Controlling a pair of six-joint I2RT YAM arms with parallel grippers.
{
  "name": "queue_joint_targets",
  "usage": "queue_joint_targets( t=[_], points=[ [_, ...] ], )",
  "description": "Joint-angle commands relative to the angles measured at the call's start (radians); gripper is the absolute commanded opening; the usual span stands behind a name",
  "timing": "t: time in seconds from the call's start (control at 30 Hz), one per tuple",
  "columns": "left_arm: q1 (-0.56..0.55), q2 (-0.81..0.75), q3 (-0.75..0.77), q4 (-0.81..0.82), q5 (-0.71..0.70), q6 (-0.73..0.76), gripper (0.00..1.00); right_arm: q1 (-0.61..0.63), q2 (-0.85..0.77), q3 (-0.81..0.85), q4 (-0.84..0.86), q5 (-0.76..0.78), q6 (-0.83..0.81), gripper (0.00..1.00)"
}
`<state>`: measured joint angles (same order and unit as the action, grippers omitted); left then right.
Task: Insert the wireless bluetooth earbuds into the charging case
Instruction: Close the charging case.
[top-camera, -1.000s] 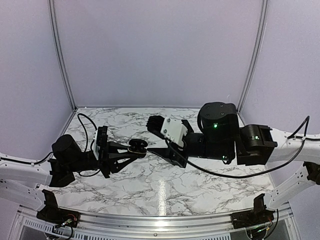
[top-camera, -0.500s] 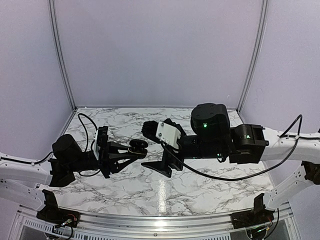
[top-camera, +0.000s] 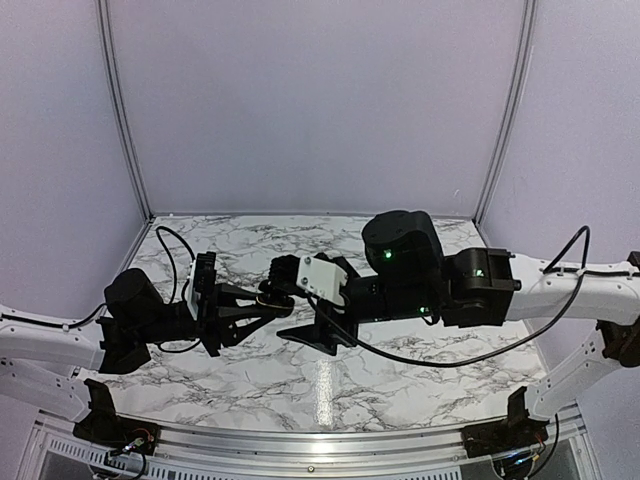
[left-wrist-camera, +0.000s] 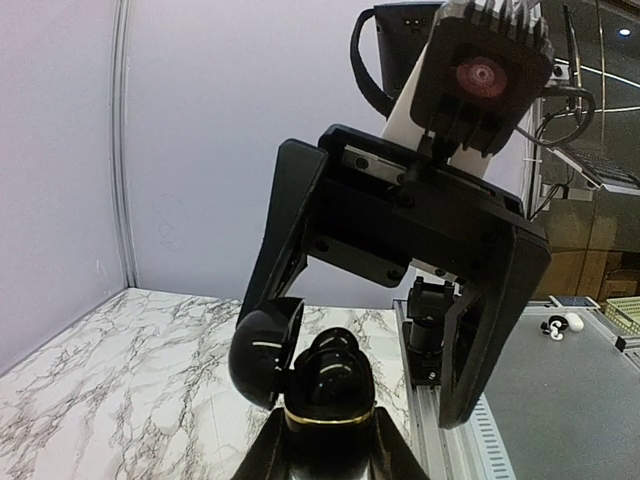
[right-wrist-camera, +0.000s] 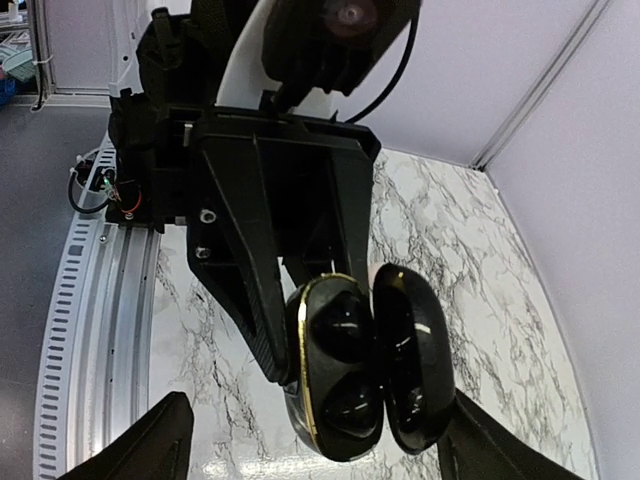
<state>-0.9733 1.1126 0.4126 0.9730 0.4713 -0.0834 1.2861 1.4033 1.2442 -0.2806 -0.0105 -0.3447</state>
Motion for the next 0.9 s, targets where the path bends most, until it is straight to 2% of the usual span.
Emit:
queue_joint_targets(
  t=[0.0,0.13,0.33,0.4,0.67,0.87],
  points=[
    [0.003,0.003,0.033,0.035,-0.025,-0.007,0.00,-0.004,0.001,0.058,-0.037,-0.126,-0.038,0.77],
    [0.003,0.007,0.035,0.033,-0.039,-0.015,0.00,-0.002,-0.012,0.051,-0.045,-0.156,-0.046,0.71],
    [0.004,0.012,0.040,0.032,-0.052,-0.026,0.00,0.003,0.002,0.054,-0.082,-0.169,-0.063,0.55],
    [0.004,0.010,0.041,0.032,-0.053,-0.027,0.00,0.008,0.008,0.056,-0.092,-0.159,-0.066,0.55],
    [0.005,0.039,0.052,0.029,-0.022,-0.041,0.00,0.008,0.006,0.028,-0.077,-0.024,-0.049,0.61],
    [0.025,0.076,0.069,-0.025,-0.062,-0.091,0.00,-0.073,-0.090,-0.063,0.011,-0.004,0.051,0.79]
  ],
)
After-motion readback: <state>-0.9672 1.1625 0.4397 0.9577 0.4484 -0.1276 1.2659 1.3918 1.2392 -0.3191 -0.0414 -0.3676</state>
